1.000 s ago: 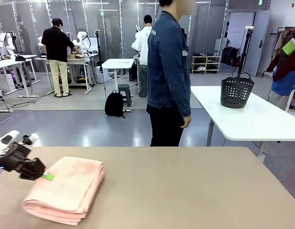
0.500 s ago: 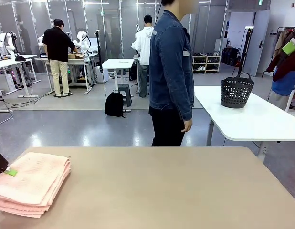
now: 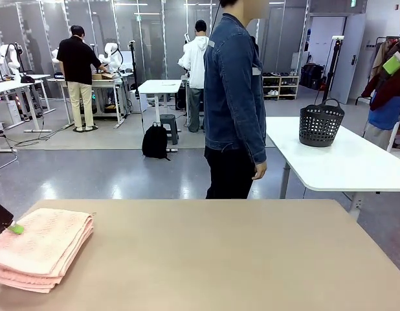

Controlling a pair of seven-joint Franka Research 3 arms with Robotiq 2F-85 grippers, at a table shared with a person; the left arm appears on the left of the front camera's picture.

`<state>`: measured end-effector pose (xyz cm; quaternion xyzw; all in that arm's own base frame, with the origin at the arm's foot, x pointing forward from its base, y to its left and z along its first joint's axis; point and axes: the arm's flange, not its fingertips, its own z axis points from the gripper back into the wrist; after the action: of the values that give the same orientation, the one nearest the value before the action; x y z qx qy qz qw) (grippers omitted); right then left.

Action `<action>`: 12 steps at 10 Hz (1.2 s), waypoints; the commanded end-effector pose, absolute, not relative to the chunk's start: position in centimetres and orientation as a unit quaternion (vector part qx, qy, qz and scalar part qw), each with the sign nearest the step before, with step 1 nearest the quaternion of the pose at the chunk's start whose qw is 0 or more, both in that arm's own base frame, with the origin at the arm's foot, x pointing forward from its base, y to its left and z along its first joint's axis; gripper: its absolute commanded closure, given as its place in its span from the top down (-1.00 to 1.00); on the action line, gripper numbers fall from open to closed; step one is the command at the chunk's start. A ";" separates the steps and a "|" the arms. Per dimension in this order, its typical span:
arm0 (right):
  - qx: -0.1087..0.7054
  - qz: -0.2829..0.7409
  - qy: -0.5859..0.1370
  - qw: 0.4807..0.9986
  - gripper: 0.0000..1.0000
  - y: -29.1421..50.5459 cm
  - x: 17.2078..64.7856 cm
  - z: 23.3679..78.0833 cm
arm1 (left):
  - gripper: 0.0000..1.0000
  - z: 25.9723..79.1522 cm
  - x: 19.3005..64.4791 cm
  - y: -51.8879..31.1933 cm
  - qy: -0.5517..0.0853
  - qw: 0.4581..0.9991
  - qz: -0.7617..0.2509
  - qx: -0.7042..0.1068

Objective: Fold the towel.
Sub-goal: Pick up the 100 cm Hotel Towel and place it on the left side of the table.

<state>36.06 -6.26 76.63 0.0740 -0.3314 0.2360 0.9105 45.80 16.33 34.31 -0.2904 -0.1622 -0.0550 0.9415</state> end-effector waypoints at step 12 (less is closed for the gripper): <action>0.070 0.241 -0.331 0.910 1.00 -6.3 36.2 76.6 | 1.00 39.4 43.0 14.2 -0.222 0.946 -0.049 -0.232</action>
<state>36.06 -6.25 76.63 0.0740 -0.3313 0.2361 0.9105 42.47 14.02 39.37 -0.2305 -0.2247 -0.0369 0.9461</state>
